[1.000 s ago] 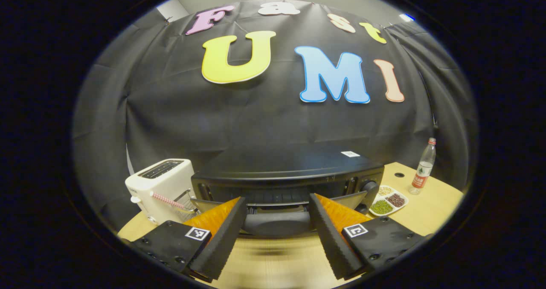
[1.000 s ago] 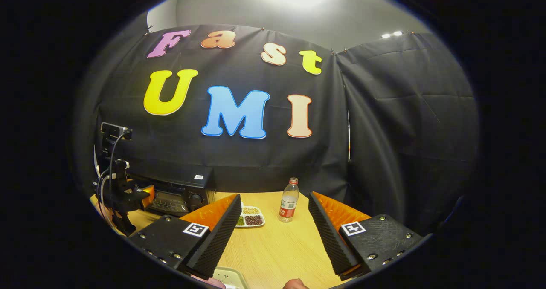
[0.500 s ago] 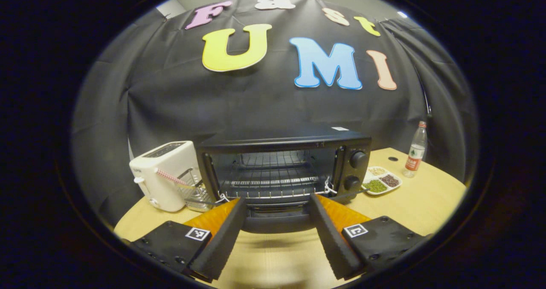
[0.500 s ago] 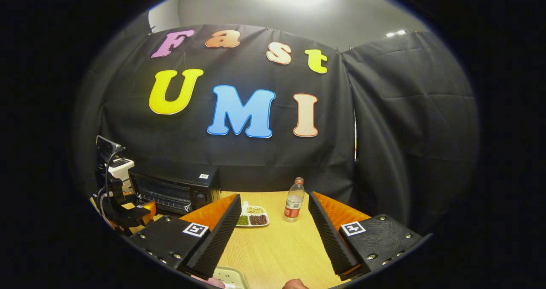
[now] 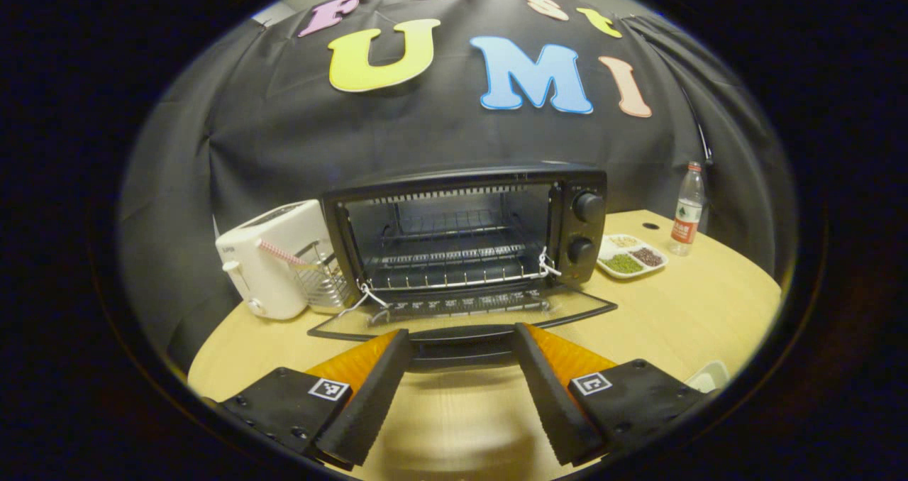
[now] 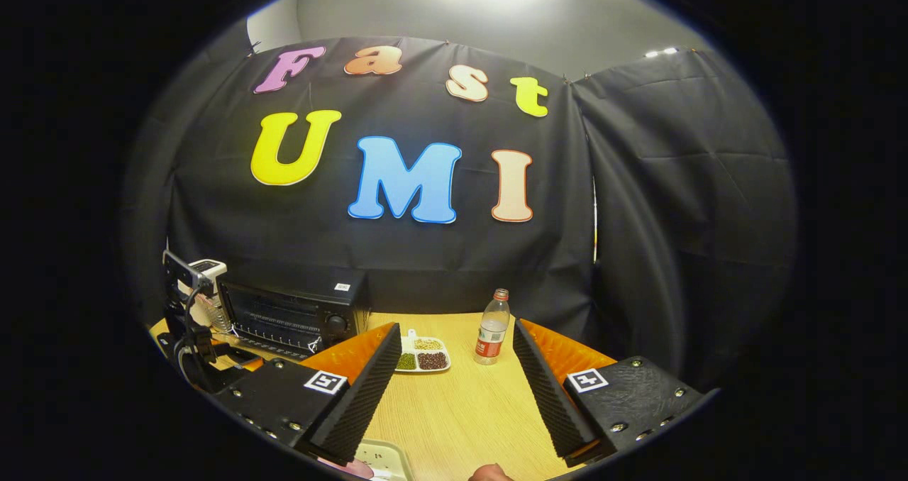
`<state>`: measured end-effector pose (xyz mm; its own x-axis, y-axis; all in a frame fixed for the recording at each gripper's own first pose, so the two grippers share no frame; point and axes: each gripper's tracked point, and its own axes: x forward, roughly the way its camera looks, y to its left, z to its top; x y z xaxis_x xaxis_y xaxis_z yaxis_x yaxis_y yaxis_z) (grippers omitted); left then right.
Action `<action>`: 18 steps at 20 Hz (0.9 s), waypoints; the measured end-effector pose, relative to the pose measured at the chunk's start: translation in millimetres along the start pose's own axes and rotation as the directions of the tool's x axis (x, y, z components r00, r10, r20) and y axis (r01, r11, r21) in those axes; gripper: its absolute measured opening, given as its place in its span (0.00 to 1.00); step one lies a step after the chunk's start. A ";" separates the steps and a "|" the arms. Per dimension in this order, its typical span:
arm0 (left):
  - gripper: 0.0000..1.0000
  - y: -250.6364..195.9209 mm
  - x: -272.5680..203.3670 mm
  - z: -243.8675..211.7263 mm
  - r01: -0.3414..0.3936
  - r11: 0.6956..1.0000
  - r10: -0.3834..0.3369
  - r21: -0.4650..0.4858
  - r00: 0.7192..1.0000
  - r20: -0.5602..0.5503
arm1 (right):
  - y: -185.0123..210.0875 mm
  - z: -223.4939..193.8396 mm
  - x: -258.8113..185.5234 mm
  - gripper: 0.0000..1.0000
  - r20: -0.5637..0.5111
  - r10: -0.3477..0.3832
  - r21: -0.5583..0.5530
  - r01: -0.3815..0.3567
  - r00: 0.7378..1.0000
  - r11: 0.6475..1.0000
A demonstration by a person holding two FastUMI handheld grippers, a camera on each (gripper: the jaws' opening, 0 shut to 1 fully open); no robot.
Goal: Open the electric oven with the left hand, put the food in, and close the electric oven.
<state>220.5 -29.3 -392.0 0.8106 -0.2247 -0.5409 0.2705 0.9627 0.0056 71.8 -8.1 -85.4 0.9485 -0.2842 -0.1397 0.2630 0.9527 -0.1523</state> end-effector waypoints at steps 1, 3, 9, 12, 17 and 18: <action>0.96 -0.8 -0.2 -6.1 0.006 1.000 -0.006 -0.004 1.000 -0.013 | 2.2 0.0 1.0 0.97 -0.003 0.007 0.001 -0.007 1.000 1.000; 0.98 -2.2 -1.2 -17.8 0.020 1.000 -0.020 -0.013 0.999 -0.039 | 8.5 -1.2 1.4 0.97 -0.007 0.026 0.006 -0.026 1.000 1.000; 0.98 2.9 -47.3 32.2 -0.008 1.000 0.009 -0.021 0.997 0.070 | 22.8 -1.0 2.7 0.98 -0.022 0.116 0.003 -0.116 0.993 0.993; 1.00 6.0 -87.0 78.0 -0.029 0.999 0.033 -0.027 0.984 0.175 | 29.5 -8.6 2.4 0.97 -0.067 0.185 0.029 -0.183 0.981 0.983; 0.98 18.5 -151.9 131.6 -0.087 0.995 0.095 -0.041 0.952 0.290 | 42.2 -45.7 -2.7 0.98 -0.214 0.323 0.119 -0.304 0.922 0.945; 1.00 21.6 -163.9 137.6 -0.101 0.994 0.109 -0.042 0.946 0.306 | 44.2 -53.0 -4.5 0.98 -0.240 0.348 0.144 -0.321 0.906 0.936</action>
<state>165.0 7.5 -187.4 0.9550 -0.1536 -0.2537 0.1652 0.9860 0.0246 69.7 29.5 -143.4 0.9086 0.0484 -0.4149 -0.0332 0.9985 0.0437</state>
